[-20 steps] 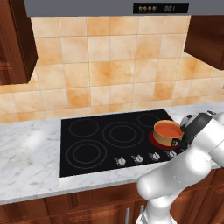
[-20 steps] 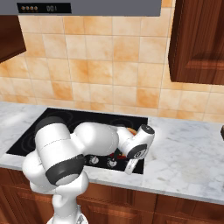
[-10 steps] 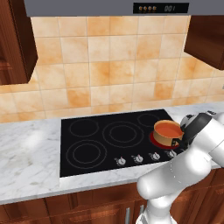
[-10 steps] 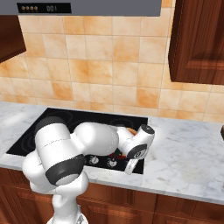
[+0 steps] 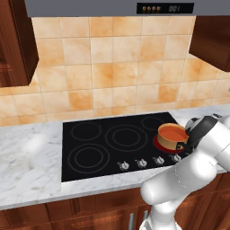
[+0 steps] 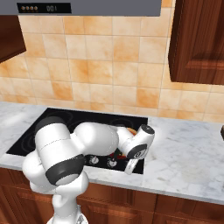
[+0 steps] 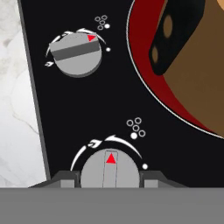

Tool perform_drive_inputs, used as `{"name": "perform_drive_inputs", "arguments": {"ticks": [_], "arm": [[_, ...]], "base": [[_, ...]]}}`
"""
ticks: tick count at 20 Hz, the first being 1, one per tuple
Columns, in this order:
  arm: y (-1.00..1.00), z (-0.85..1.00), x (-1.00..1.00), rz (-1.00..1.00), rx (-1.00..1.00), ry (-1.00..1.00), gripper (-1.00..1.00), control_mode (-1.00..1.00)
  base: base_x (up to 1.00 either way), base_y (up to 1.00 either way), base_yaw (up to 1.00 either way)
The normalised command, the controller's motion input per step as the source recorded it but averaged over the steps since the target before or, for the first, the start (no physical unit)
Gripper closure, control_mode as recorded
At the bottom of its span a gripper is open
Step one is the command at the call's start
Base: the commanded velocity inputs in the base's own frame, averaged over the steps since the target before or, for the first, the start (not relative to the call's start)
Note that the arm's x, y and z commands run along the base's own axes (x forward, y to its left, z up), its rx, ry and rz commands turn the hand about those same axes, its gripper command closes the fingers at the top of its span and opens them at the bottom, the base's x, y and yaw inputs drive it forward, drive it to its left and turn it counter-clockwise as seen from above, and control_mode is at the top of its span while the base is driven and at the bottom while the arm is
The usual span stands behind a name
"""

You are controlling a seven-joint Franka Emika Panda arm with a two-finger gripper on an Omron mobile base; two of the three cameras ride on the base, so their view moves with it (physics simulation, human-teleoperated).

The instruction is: Wait until the marinara sauce is simmered to a deep red color and then turn off the stove.

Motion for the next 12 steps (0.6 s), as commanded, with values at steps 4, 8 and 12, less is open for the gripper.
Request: {"name": "perform_drive_inputs", "arguments": {"ticks": [4, 8, 12], "arm": [[0.0, 0.0, 0.0, 0.0, 0.0, 0.0, 1.0, -1.0], [0.0, 0.0, 0.0, 0.0, 0.0, 0.0, 1.0, -1.0], [0.0, 0.0, 0.0, 0.0, 0.0, 0.0, 1.0, -1.0]], "base": [[0.0, 0.0, 0.0], [0.0, 0.0, 0.0], [0.0, 0.0, 0.0]]}}
